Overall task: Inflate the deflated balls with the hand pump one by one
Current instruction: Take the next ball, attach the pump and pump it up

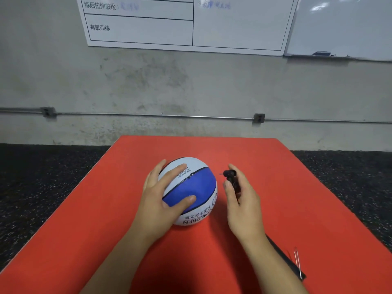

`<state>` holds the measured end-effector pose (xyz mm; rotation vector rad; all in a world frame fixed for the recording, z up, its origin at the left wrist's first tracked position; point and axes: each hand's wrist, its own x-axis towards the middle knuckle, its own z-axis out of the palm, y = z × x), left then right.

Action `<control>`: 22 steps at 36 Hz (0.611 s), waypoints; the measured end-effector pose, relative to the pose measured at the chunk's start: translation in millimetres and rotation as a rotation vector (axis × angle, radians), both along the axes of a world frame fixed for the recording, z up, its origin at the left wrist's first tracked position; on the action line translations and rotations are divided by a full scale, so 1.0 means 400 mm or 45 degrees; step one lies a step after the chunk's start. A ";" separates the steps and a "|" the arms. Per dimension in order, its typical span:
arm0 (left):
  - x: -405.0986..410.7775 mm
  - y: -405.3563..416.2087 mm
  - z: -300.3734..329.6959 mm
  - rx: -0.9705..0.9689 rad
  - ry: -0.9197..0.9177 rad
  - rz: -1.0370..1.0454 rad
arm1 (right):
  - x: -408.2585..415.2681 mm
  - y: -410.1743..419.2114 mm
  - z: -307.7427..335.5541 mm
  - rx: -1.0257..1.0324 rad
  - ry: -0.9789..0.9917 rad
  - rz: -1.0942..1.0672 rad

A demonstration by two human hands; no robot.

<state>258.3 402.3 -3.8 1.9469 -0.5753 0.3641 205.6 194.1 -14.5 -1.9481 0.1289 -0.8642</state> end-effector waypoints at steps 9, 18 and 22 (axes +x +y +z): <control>-0.021 0.104 0.028 0.033 0.021 0.009 | 0.001 0.040 -0.021 -0.194 0.163 0.211; -0.101 0.250 0.032 -0.009 0.073 -0.011 | -0.034 0.125 0.003 -0.266 0.256 0.696; -0.112 0.295 0.028 -0.009 0.105 0.042 | -0.033 0.155 0.000 -0.235 0.258 0.759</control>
